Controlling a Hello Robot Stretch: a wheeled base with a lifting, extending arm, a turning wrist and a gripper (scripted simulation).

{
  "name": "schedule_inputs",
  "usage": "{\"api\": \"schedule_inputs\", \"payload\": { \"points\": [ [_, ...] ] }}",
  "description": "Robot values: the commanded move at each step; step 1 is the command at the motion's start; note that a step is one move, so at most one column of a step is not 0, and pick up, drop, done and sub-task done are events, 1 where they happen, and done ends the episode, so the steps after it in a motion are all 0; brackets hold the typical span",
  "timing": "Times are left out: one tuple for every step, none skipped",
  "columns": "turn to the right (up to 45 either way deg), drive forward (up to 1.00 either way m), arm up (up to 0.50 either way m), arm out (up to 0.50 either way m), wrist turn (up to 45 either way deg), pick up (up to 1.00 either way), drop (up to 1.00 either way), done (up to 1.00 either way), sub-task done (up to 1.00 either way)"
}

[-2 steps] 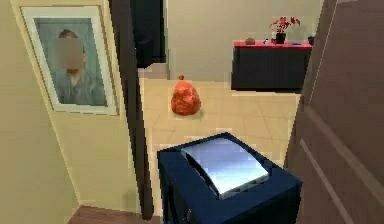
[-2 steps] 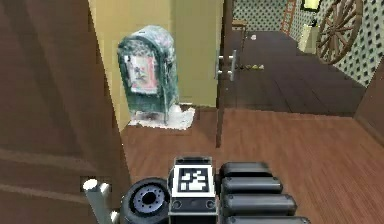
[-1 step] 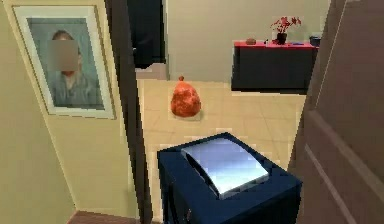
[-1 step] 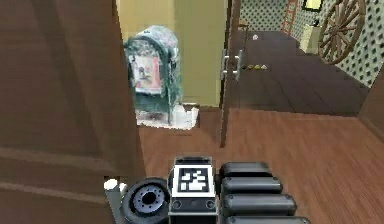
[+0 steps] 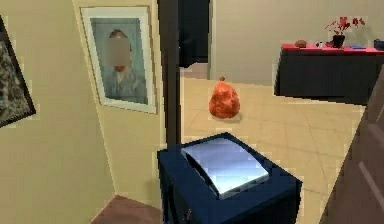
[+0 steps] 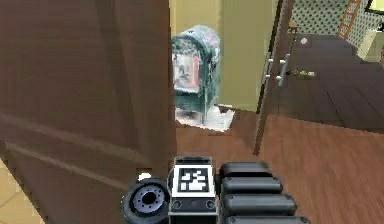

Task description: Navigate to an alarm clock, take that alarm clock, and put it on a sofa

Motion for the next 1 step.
{"api": "schedule_inputs", "payload": {
  "points": [
    [0.0, 0.8, 0.0, 0.0, 0.0, 0.0, 0.0, 0.0, 0.0]
  ]
}}
